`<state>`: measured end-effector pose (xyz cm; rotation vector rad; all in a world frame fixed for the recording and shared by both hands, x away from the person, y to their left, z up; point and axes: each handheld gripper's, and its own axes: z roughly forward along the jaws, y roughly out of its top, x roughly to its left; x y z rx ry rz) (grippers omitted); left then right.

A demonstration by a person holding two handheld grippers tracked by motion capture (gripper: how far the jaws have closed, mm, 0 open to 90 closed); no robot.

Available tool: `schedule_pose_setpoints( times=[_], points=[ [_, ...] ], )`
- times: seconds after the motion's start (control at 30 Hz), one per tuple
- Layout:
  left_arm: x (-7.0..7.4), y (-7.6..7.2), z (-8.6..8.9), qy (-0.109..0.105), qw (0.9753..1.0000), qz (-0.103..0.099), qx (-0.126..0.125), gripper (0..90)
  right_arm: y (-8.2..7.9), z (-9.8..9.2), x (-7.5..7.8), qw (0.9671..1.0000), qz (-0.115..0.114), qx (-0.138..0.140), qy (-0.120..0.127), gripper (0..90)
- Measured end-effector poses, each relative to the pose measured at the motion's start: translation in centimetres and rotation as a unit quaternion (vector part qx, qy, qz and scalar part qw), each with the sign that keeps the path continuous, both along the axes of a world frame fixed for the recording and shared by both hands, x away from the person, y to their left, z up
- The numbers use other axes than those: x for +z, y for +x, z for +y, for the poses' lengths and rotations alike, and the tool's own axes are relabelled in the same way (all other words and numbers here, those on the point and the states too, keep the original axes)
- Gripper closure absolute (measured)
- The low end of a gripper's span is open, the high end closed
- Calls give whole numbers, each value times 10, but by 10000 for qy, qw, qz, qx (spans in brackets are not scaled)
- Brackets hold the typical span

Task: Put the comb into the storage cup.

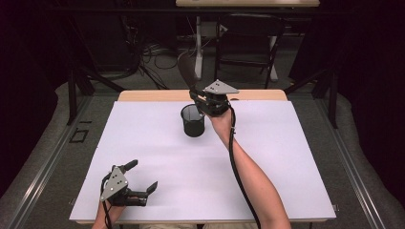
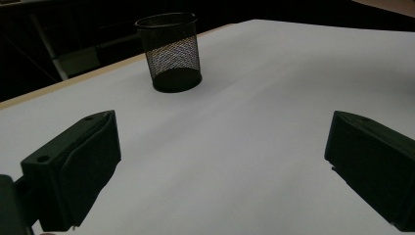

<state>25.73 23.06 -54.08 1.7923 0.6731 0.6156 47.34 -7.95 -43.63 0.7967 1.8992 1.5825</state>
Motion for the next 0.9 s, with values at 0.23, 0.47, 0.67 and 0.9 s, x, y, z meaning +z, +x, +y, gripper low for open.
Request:
schedule_pose_setpoints(
  times=[0.23,0.47,0.67,0.9],
  points=[
    [0,0,0,7,10000,-1,-15,0,1,4,-2,10000,-39,54,-63,726],
    [0,0,0,2,10000,-15,-19,0,5,8,-3,9999,-65,65,-64,725],
    [0,0,0,-3,10000,-11,-34,1,8,13,-7,9999,-34,75,-99,725],
    [1,0,0,6,10000,-17,-50,1,12,15,-11,9999,-5,40,-128,725]
  ],
)
